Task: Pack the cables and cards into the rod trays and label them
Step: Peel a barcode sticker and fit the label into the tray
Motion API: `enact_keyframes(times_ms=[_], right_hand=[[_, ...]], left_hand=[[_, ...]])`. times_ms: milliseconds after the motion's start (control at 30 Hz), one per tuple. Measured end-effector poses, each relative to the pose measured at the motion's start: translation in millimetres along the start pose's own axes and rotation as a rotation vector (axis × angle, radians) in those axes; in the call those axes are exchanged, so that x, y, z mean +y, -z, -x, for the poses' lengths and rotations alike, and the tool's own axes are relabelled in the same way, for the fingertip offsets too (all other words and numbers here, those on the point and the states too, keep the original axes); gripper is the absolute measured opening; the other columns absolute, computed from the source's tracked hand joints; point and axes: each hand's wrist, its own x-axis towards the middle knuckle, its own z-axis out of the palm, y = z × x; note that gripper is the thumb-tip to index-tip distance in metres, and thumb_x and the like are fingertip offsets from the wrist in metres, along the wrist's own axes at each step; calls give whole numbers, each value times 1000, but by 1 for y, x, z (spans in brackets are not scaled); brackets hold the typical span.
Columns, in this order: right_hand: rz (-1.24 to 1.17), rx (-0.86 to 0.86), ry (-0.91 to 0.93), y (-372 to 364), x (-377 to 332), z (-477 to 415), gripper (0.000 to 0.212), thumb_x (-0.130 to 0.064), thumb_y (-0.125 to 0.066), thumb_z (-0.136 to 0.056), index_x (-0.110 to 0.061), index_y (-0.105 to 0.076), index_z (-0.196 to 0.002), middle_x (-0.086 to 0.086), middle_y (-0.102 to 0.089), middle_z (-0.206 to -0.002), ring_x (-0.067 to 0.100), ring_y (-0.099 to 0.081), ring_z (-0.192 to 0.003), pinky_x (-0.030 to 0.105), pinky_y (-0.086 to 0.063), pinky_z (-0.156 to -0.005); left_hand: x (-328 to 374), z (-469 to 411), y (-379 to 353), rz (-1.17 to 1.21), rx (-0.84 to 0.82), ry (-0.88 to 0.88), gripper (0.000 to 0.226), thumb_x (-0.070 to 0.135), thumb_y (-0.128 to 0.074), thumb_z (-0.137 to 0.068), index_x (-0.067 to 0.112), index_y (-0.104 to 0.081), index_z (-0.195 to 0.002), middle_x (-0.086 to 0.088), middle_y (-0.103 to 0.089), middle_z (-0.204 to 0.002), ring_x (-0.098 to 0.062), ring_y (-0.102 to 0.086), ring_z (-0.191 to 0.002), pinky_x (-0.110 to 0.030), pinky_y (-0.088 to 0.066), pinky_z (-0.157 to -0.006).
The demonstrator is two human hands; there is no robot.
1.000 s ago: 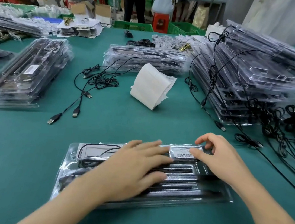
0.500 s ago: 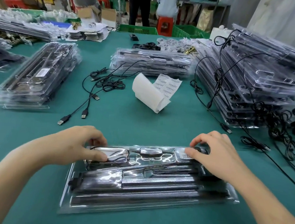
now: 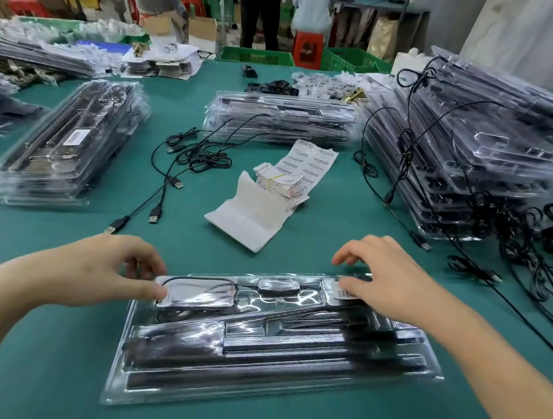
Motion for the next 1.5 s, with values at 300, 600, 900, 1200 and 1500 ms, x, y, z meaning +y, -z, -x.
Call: enact_keyframes(times_ms=[300, 600, 900, 1200, 1500], right_hand=[[-132, -25, 324, -61, -118, -28, 30, -43, -55, -101, -29, -68, -123, -3, -59, -119, 16, -44, -122, 42, -39, -104], [-160, 160, 315, -95, -129, -31, 20, -38, -51, -102, -27, -67, -108, -10, -56, -100, 13, -48, -101, 33, -41, -89], [-132, 170, 325, -94, -130, -29, 19, -34, -49, -104, -26, -61, -115, -12, -51, -102, 11, -48, -101, 30, -34, -85], [-208, 161, 313, -86, -131, -22, 23, -15, -40, -104, -22, -53, -122, -3, -61, -107, 19, -52, -98, 41, -42, -85], [-186, 177, 298, -87, -133, -21, 19, -17, -43, -104, -22, -52, -119, -4, -62, -110, 18, -49, -96, 35, -32, -79]], left_hand=[[-8, 6, -9, 312, -83, -2, 62, 70, -83, -60, 30, -72, -106, 11, -60, -78, -6, -50, -72, -27, -43, -73], [7, -6, -11, 221, -133, 41, 40, 70, -67, -82, 31, -72, -84, 11, -58, -73, -6, -49, -67, -28, -41, -70], [33, -25, -12, 146, -167, -53, 14, 42, -67, -96, 32, -76, -95, 9, -74, -87, -5, -65, -80, -25, -50, -78], [38, -32, -14, 266, -238, -65, 15, 33, -75, -92, 28, -77, -106, 9, -77, -98, -6, -70, -94, -18, -52, -86], [46, -34, -7, 211, -374, -102, 14, 31, -69, -97, 26, -75, -109, -3, -75, -104, -21, -66, -98, -41, -50, -99]])
